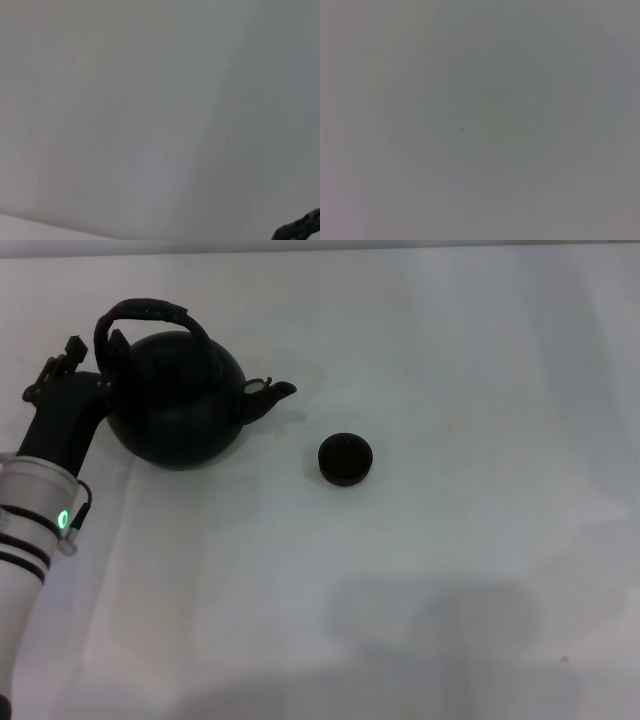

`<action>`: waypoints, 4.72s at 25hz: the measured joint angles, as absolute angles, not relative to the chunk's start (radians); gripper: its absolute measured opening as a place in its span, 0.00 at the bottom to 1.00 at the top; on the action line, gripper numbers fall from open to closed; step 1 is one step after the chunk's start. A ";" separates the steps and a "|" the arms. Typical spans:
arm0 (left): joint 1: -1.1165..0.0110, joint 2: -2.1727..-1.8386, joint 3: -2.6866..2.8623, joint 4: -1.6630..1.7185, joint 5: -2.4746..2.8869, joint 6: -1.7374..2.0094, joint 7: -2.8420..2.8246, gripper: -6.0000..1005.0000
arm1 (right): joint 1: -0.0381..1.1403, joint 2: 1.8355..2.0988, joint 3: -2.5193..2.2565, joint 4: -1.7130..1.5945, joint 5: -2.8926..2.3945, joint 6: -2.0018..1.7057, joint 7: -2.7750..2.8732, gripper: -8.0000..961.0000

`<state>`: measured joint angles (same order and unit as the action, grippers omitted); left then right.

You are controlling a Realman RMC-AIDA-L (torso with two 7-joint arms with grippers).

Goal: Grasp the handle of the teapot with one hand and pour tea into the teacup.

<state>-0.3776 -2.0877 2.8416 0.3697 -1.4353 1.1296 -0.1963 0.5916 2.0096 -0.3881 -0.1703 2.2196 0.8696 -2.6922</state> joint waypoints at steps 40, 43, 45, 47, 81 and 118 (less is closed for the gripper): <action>-0.295 -2.080 2.841 0.314 -1.227 1.255 -0.256 0.52 | 0.592 2.011 -0.397 -0.169 2.220 0.871 -2.692 0.88; -0.287 -2.080 2.841 0.313 -1.215 1.268 -0.257 0.52 | 0.590 2.010 -0.397 -0.169 2.220 0.871 -2.694 0.88; -0.283 -2.080 2.841 0.313 -1.195 1.283 -0.258 0.52 | 0.588 2.010 -0.395 -0.169 2.220 0.871 -2.696 0.88; -0.274 -2.080 2.841 0.311 -1.180 1.304 -0.258 0.52 | 0.588 2.010 -0.395 -0.170 2.220 0.869 -2.697 0.88; -0.153 -2.081 2.829 0.279 -1.503 1.475 -0.349 0.51 | 0.573 2.010 -0.400 -0.163 2.213 0.916 -2.696 0.88; -0.427 -2.076 2.829 0.087 -1.740 1.234 -0.340 0.51 | 0.532 2.017 -0.482 -0.063 2.218 1.037 -2.688 0.88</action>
<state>-0.4270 -2.0758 2.8286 0.0875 -1.7400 1.2342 -0.3402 0.5317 2.0173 -0.4816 -0.0631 2.2183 1.0371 -2.6875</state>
